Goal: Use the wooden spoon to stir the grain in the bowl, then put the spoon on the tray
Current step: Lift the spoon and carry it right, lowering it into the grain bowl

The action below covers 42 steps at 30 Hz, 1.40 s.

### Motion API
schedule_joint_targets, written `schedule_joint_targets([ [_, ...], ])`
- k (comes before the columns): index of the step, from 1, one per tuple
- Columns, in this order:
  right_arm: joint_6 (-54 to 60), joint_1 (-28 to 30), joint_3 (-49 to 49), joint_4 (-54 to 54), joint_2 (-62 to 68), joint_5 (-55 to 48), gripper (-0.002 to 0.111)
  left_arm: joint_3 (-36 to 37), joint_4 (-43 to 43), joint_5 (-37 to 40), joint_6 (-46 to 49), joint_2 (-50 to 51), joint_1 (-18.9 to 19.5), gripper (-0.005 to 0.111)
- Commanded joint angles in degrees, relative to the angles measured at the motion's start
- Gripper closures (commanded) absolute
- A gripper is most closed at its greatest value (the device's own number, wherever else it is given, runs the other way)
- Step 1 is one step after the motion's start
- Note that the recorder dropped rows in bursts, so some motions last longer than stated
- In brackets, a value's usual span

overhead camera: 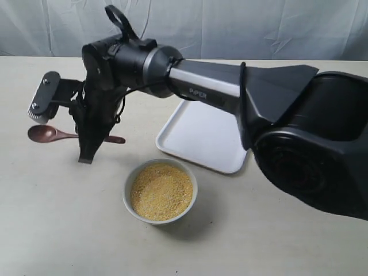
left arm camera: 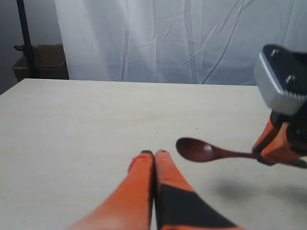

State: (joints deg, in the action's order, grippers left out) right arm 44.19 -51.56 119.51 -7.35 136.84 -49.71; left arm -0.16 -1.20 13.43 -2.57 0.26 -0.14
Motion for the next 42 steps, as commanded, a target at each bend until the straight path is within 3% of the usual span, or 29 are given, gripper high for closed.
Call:
schedule_joint_targets([
  [1,-6.57,1.9,0.28,4.75,-5.14,-3.61,0.108,0.16,0.02,-0.51,0.09,-0.26,0.14,0.107],
  [10,-12.76,11.21,0.28,4.34,-10.07,-20.25,0.108,0.16,0.02,-0.51,0.09,-0.26,0.14,0.107],
  [16,-13.75,14.46,-2.18,3.88,-12.65,-20.25,0.109,0.16,0.02,-0.51,0.09,-0.26,0.14,0.107],
  [23,-8.0,14.33,-13.59,5.25,-21.31,-20.25,0.109,0.16,0.02,-0.62,0.09,-0.26,0.14,0.107],
  [33,7.24,12.73,-40.23,4.1,-35.43,-19.62,0.109,0.16,0.02,-0.62,0.09,-0.26,0.14,0.107],
  [39,9.46,5.83,-47.28,4.32,-35.87,-3.88,0.109,0.16,0.02,-0.62,0.09,-0.26,0.14,0.107],
  [42,12.5,4.1,-47.28,5.34,-35.54,-2.2,0.109,0.16,0.02,-0.62,0.09,-0.26,0.14,0.107],
])
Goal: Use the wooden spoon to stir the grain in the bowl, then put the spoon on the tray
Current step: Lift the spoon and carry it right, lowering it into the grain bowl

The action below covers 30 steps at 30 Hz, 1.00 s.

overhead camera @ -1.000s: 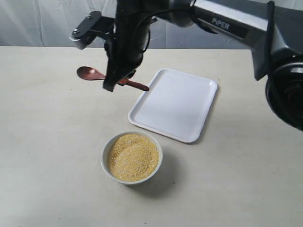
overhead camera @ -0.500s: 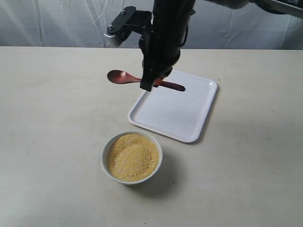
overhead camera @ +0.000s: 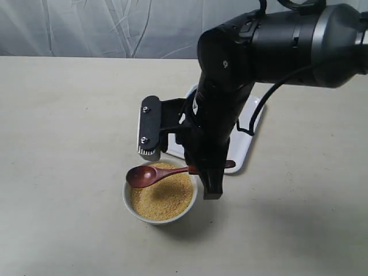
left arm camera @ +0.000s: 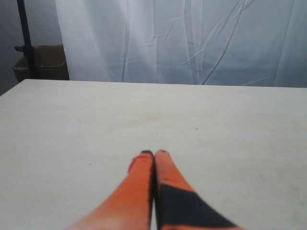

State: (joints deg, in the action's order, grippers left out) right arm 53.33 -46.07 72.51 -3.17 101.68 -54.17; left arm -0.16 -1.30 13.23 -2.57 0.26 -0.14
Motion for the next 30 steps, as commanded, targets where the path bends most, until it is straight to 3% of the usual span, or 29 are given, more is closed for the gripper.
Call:
schedule_joint_targets([
  [1,3.49,-1.38,-0.28,2.21,0.12,1.99,0.109,0.16,0.12,-0.41,0.09,-0.26,0.14,0.107],
  [11,3.49,-1.38,-0.28,5.05,4.53,3.31,0.107,0.16,0.12,-0.41,0.09,-0.26,0.14,0.107],
  [17,3.49,-1.38,-0.28,4.42,4.67,3.67,0.082,0.16,0.12,-0.3,0.09,-0.26,0.14,0.107],
  [20,2.89,-1.38,-0.28,4.3,4.67,3.0,0.079,0.16,0.12,-0.3,0.09,-0.26,0.14,0.107],
  [30,-17.37,-1.38,2.31,6.92,-1.87,-1.07,0.079,0.16,0.12,-0.3,0.09,-0.26,0.14,0.107],
])
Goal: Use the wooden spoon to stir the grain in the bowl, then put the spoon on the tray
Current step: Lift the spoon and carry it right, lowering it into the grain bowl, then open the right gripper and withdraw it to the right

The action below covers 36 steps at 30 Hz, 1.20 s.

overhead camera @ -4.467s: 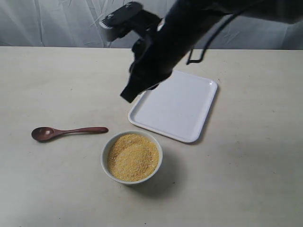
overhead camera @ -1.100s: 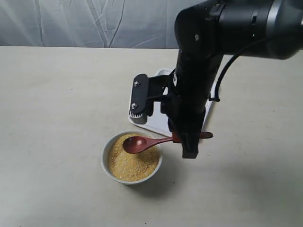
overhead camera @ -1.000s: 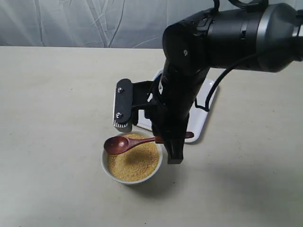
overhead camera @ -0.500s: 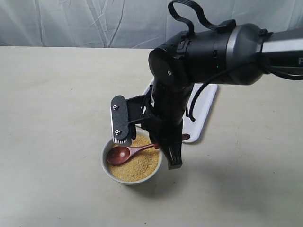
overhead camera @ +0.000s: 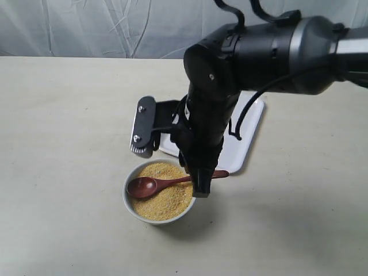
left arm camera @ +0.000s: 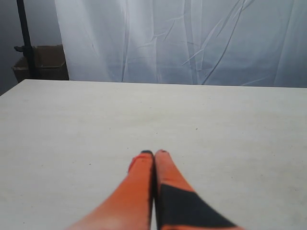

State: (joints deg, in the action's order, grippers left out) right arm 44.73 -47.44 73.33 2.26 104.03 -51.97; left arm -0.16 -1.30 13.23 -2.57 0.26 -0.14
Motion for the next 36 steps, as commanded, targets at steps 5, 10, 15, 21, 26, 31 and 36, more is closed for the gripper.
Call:
schedule_joint_targets([
  [5,-19.53,0.09,1.71,1.11,-9.2,-7.05,0.08,0.16,0.12,-0.3,0.09,-0.26,0.14,0.107],
  [10,-30.68,0.09,-2.53,-3.12,-14.6,2.68,0.08,0.16,0.12,-0.3,0.09,-0.26,-0.04,0.107],
  [15,-33.01,0.09,-16.65,-13.24,-21.86,23.01,0.079,0.16,0.12,-0.3,0.09,-0.26,-0.04,0.107],
  [21,-33.04,0.09,-37.84,-35.14,-29.54,51.23,0.079,0.16,0.12,-0.3,0.09,-0.26,-0.04,0.107],
  [26,-40.0,-0.04,-51.23,-47.68,-33.57,65.71,0.079,0.16,0.12,-0.3,0.09,-0.26,-0.04,0.107],
  [31,-76.63,-0.04,-61.85,-25.79,-36.12,78.03,0.079,0.16,0.12,-0.3,0.09,-0.26,-0.04,0.107],
  [36,-101.38,-0.04,-70.79,-15.92,-34.57,99.88,0.079,0.16,0.12,-0.41,0.09,-0.26,-0.04,0.107],
])
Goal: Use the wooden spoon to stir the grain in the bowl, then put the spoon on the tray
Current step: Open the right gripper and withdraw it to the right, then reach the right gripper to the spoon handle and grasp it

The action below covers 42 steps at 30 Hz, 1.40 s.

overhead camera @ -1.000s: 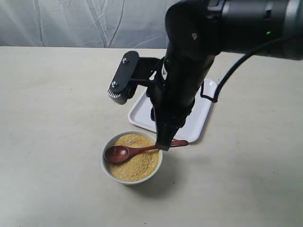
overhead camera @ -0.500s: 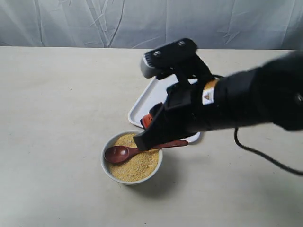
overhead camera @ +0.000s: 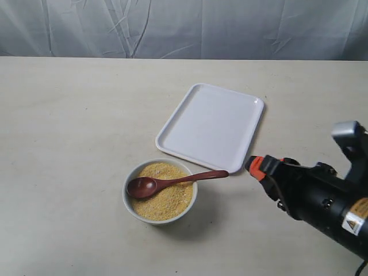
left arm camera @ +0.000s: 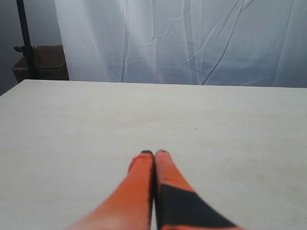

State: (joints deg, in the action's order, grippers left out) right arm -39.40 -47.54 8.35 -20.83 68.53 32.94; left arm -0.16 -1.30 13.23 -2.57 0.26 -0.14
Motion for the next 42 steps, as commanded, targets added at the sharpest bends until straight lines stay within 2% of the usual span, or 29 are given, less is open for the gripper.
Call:
schedule_joint_targets([
  [1,-19.27,0.06,-6.65,6.73,1.29,15.12,0.079,0.16,0.12,-0.41,0.09,-0.26,-0.04,0.107],
  [7,-26.99,0.06,-7.35,7.54,5.22,15.25,0.078,0.16,0.12,-0.41,0.09,-0.26,-0.04,0.107],
  [11,-29.54,0.06,-6.48,7.56,9.34,15.35,0.061,0.16,0.12,-0.41,0.09,-0.26,-0.04,0.107],
  [13,-29.54,0.06,-5.12,7.57,11.97,15.49,0.057,0.16,0.12,-0.41,0.09,-0.26,-0.04,0.107],
  [24,-38.43,0.06,4.38,12.75,26.8,16.39,0.057,0.16,0.12,-0.41,0.09,-0.26,-0.04,0.107],
  [28,-43.12,0.06,5.7,12.9,33.2,24.45,0.057,0.16,0.12,-0.41,0.09,-0.26,-0.04,0.107],
  [34,-43.26,0.06,10.76,12.77,40.66,28.32,0.057,0.16,0.12,-0.41,0.09,-0.26,-0.04,0.107],
  [40,-43.13,0.06,11.08,8.81,42.04,30.08,0.057,0.16,0.12,-0.3,0.09,-0.26,-0.04,0.107],
  [42,-42.88,0.06,11.08,7.88,42.04,29.61,0.064,0.16,0.12,-0.3,0.09,-0.26,-0.04,0.107],
])
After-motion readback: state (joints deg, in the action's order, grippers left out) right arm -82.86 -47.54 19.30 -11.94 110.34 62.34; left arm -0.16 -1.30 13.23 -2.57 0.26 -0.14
